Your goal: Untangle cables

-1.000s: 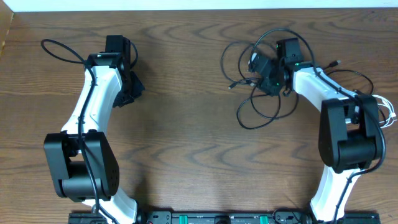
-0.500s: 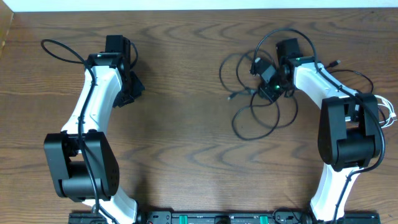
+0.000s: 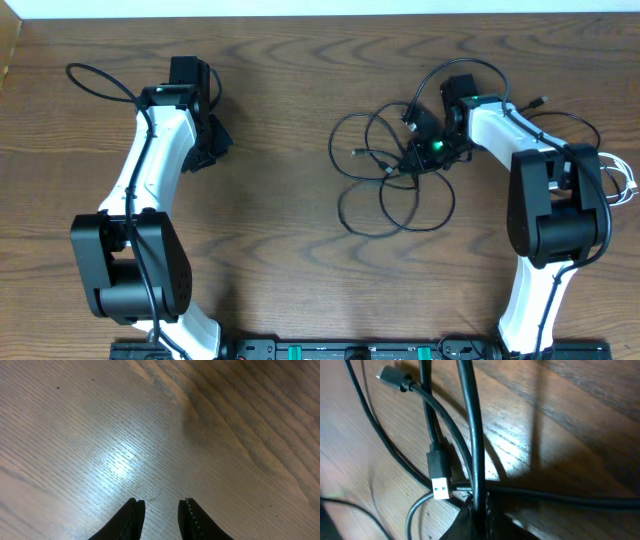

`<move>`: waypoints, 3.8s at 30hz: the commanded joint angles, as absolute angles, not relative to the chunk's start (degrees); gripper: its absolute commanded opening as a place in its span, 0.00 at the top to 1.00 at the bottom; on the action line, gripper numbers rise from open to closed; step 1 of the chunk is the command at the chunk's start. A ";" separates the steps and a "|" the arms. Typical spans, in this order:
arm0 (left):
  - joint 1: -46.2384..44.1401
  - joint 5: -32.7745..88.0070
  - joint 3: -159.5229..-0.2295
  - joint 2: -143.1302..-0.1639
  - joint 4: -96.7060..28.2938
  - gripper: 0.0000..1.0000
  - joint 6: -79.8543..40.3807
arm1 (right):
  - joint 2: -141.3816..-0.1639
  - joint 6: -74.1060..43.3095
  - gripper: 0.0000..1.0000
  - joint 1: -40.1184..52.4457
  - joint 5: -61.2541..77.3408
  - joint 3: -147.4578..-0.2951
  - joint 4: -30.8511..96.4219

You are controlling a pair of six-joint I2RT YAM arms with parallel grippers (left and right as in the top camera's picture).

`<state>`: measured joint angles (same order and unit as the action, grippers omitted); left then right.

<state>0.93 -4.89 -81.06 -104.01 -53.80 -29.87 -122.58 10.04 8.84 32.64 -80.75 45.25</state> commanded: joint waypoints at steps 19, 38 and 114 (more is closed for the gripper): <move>0.89 -6.02 -80.84 -104.64 -54.11 0.72 -30.33 | -125.03 3.90 0.62 11.79 27.00 -90.04 51.88; 0.89 -6.02 -80.84 -104.64 -54.11 0.71 -30.33 | -120.33 25.17 0.46 14.24 17.91 -93.95 55.75; 0.89 -6.04 -80.84 -104.64 -54.08 0.72 -30.33 | -113.54 13.32 0.90 16.60 -2.90 -87.39 52.86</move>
<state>0.93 -4.89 -81.06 -104.01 -53.78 -30.02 -114.83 12.58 16.51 -1.50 -89.38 53.69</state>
